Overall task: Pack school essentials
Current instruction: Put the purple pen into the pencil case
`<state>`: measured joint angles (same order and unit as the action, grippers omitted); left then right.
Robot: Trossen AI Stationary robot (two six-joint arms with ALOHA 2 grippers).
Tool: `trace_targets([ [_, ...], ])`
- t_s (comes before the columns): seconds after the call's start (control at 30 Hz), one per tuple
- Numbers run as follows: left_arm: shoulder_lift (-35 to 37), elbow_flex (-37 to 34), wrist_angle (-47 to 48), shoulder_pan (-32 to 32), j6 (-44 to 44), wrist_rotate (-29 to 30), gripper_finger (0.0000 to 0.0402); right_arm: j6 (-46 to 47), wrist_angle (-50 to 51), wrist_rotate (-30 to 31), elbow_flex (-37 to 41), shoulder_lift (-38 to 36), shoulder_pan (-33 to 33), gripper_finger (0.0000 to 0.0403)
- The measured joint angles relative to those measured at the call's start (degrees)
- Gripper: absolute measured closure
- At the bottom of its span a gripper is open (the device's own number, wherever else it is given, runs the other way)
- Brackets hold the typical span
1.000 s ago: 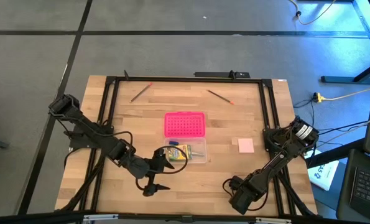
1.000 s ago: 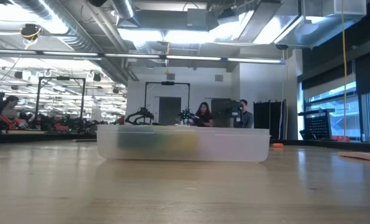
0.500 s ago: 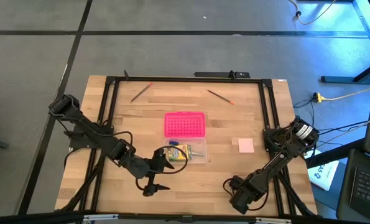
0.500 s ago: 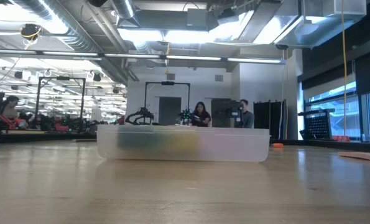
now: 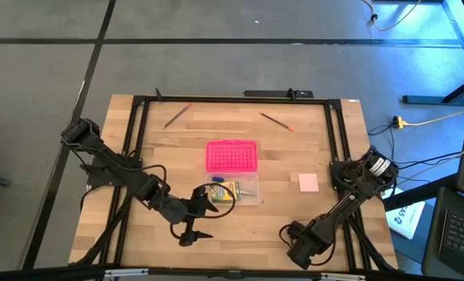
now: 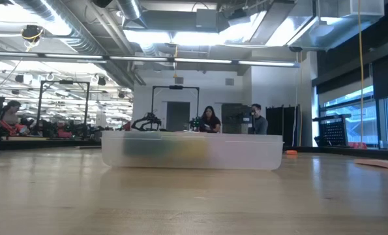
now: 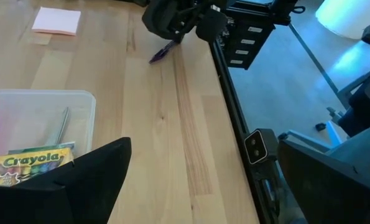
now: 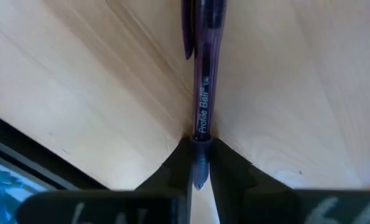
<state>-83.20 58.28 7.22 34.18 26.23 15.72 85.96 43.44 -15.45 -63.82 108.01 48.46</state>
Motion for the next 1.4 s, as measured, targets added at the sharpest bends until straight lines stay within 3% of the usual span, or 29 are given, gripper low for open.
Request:
trace_targets([
  [0.2, 0.00, 0.00, 0.07, 0.12, -0.10, 0.00, 0.0006, -2.99, 2.99, 4.48, -4.87, 0.28, -2.12, 0.0362],
  [0.47, 0.00, -0.04, 0.98, 0.81, -0.07, -0.24, 0.0006, -11.58, 8.90, 4.73, -12.47, 0.17, -7.08, 0.0360],
  [0.67, 0.00, -0.04, 1.01, 1.58, 0.01, -0.26, 0.0006, -23.88, 22.00, 6.97, -20.67, 0.02, -12.52, 0.0360],
  [0.8, 0.67, -0.04, 1.83, 1.96, 0.18, 0.43, 0.0006, -33.98, 25.40, 10.39, -24.99, 0.00, -16.79, 0.0360],
  [1.07, 5.91, -0.04, 9.70, 2.26, 2.17, 10.73, 0.0006, -55.05, 25.10, 14.89, -26.89, -0.09, -25.52, 0.0360],
  [1.4, 9.11, -0.04, 15.16, 0.82, 2.47, 15.88, 0.0006, -74.71, 14.58, 18.61, -26.91, -0.09, -35.66, 0.0360],
])
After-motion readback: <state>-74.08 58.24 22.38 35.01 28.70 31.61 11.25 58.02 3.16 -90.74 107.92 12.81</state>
